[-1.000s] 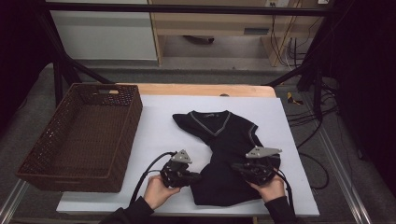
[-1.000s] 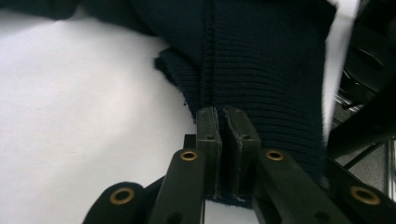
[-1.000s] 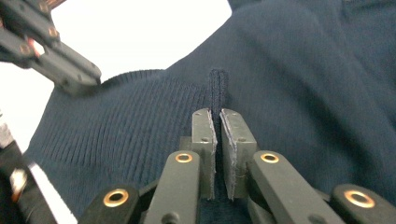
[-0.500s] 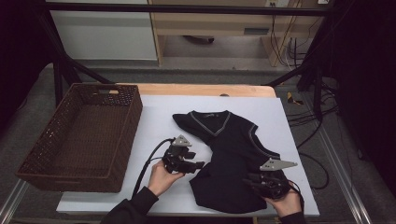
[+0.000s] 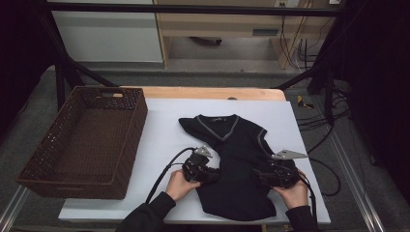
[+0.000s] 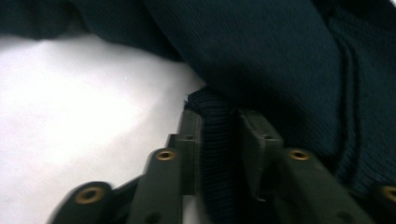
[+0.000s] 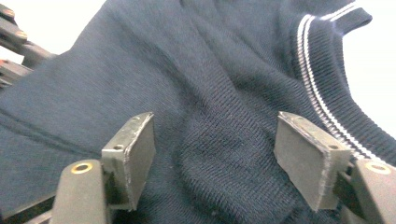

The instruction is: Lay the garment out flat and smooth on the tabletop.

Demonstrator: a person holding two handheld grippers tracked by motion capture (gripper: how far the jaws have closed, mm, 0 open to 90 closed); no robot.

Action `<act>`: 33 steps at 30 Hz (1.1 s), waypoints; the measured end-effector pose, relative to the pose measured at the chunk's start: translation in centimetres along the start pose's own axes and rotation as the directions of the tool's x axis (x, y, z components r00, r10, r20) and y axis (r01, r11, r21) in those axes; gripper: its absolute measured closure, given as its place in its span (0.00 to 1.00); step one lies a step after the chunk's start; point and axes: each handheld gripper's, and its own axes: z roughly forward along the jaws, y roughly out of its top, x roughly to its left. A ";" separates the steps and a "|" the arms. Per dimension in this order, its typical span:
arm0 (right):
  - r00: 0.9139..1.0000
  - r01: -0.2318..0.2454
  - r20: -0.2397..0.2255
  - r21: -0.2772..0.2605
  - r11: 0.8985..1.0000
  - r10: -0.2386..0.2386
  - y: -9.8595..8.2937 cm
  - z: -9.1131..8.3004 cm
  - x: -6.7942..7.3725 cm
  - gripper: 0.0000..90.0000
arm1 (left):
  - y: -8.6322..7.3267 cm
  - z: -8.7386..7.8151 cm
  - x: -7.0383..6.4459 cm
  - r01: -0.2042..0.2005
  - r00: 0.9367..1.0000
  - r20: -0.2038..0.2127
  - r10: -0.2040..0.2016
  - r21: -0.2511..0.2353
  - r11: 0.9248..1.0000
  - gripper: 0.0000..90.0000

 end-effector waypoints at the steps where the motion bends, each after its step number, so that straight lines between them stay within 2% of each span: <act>1: 1.000 0.003 0.005 0.013 1.000 -0.003 -0.1 0.3 0.0 0.37 | 0.0 -0.1 0.0 0.003 1.000 0.000 -0.003 0.004 1.000 0.84; 3: 1.000 0.011 0.008 0.023 1.000 -0.011 -0.1 0.6 0.0 0.40 | 0.0 -0.2 0.0 0.004 1.000 -0.001 -0.004 0.006 1.000 0.91; 4: 0.999 0.039 0.023 0.067 0.997 -0.041 -0.3 1.1 0.3 0.54 | 0.0 -0.6 -0.2 -0.004 1.000 -0.012 0.004 0.014 1.000 0.93; 6: 0.998 0.053 0.023 0.080 0.995 -0.055 -0.3 1.2 0.4 0.58 | 0.0 -0.8 -0.3 -0.018 1.000 -0.024 0.018 0.016 1.000 0.94; 7: 0.998 0.060 0.021 0.088 0.994 -0.062 -0.4 1.3 0.5 0.66 | 0.0 -1.2 -0.5 -0.030 0.999 -0.036 0.031 0.018 0.999 0.94; 8: 0.997 0.070 0.021 0.095 0.993 -0.073 -0.4 1.3 0.5 0.73 | 0.1 -1.8 -0.7 -0.047 0.997 -0.055 0.048 0.015 0.999 0.95; 9: 0.997 0.071 0.015 0.094 0.993 -0.072 -0.3 1.1 0.5 0.85 | 0.4 -3.2 -1.0 -0.074 0.992 -0.099 0.075 0.009 0.997 0.95; 12: 0.998 0.062 0.013 0.082 0.995 -0.063 -0.2 0.8 0.5 0.90 | 0.5 -5.9 -1.0 -0.085 0.983 -0.164 0.081 -0.013 0.996 0.95; 13: 0.998 0.062 0.015 0.082 0.995 -0.064 -0.1 0.7 0.5 0.91 | 0.5 -5.9 -1.0 -0.085 0.983 -0.164 0.081 -0.013 0.996 0.95; 14: 0.998 0.060 0.019 0.072 0.996 -0.062 0.0 0.6 0.5 0.91 | 0.4 -8.4 -0.5 -0.080 0.972 -0.224 0.070 -0.037 0.996 0.95; 17: 0.997 0.063 0.041 0.055 0.996 -0.066 0.4 0.3 0.6 0.91 | -0.3 -11.4 0.1 -0.055 0.958 -0.285 0.033 -0.067 0.996 0.95; 18: 0.997 0.061 0.044 0.053 0.997 -0.064 0.5 0.2 0.6 0.91 | -0.7 -12.6 0.3 -0.044 0.949 -0.315 0.017 -0.079 0.996 0.95; 20: 0.996 0.056 0.060 0.034 0.998 -0.058 0.9 0.2 0.5 0.91 | -1.6 -14.0 0.4 -0.025 0.937 -0.350 -0.007 -0.087 0.996 0.95; 22: 0.998 0.040 0.054 0.024 0.999 -0.042 1.2 0.2 0.4 0.90 | -2.7 -14.6 0.5 0.000 0.931 -0.365 -0.030 -0.081 0.997 0.95; 23: 0.998 0.033 0.061 0.024 0.999 -0.035 1.3 0.3 0.5 0.90 | -3.2 -14.6 0.5 0.008 0.930 -0.366 -0.037 -0.079 0.997 0.95; 26: 0.995 0.044 0.087 0.053 0.998 -0.048 1.3 0.9 0.6 0.87 | -5.1 -14.0 0.5 0.038 0.941 -0.333 -0.059 -0.070 0.997 0.94; 28: 0.995 0.038 0.085 0.077 0.996 -0.044 1.1 1.3 0.6 0.83 | -5.9 -13.5 0.4 0.039 0.945 -0.323 -0.059 -0.071 0.997 0.93; 31: 0.996 0.030 0.081 0.077 0.997 -0.036 0.9 1.4 0.4 0.70 | -6.1 -13.2 0.4 0.019 0.945 -0.324 -0.047 -0.089 0.996 0.81; 32: 0.996 0.027 0.078 0.065 0.998 -0.032 0.9 1.2 0.4 0.65 | -5.7 -13.2 0.3 0.002 0.940 -0.340 -0.037 -0.104 0.995 0.76; 33: 0.997 0.031 0.073 0.048 0.998 -0.034 0.9 0.9 0.4 0.60 | -5.5 -13.2 0.3 -0.006 0.940 -0.339 -0.034 -0.116 0.993 0.69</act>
